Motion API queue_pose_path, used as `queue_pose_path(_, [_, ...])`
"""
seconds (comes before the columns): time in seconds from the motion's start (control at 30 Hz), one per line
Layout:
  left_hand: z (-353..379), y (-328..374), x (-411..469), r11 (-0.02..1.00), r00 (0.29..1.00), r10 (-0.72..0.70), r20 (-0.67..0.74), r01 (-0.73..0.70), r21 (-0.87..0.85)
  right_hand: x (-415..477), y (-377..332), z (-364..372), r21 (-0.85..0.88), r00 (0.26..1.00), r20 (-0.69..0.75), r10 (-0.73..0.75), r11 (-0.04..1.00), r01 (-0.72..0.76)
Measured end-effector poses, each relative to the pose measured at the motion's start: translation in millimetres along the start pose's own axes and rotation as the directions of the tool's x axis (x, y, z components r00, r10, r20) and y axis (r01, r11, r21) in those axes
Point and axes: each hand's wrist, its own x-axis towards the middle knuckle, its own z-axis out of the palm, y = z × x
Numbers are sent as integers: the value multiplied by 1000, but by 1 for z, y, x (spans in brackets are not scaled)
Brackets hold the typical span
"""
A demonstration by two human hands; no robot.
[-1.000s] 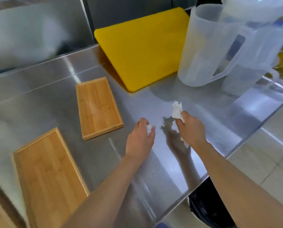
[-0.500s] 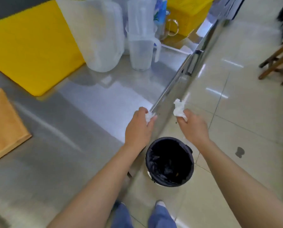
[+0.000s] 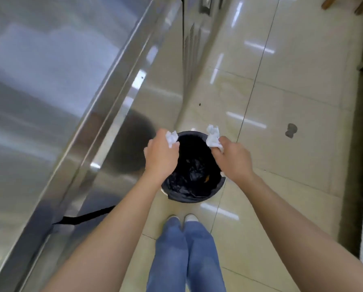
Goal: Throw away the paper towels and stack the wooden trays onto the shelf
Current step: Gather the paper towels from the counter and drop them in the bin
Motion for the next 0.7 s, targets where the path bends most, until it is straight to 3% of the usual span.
queue_pose_path(0.1, [56, -37, 37, 1000, 1000, 14, 2, -14, 2, 21, 33, 67, -47, 999, 41, 8, 999, -6])
queue_pose_path(0.27, [162, -120, 94, 978, 996, 74, 45, -82, 193, 58, 87, 199, -120, 990, 129, 65, 991, -49])
queue_pose_path(0.43, [247, -206, 136, 841, 942, 91, 323, -246, 482, 78, 131, 312, -256, 928, 366, 64, 966, 35])
queue_pose_path(0.53, [266, -234, 141, 783, 900, 113, 420, -341, 520, 82, 141, 336, -262, 905, 422, 54, 963, 65])
queue_pose_path(0.7, [235, -216, 124, 747, 895, 192, 402, -399, 531, 73, 128, 297, -185, 942, 336, -17, 979, 84])
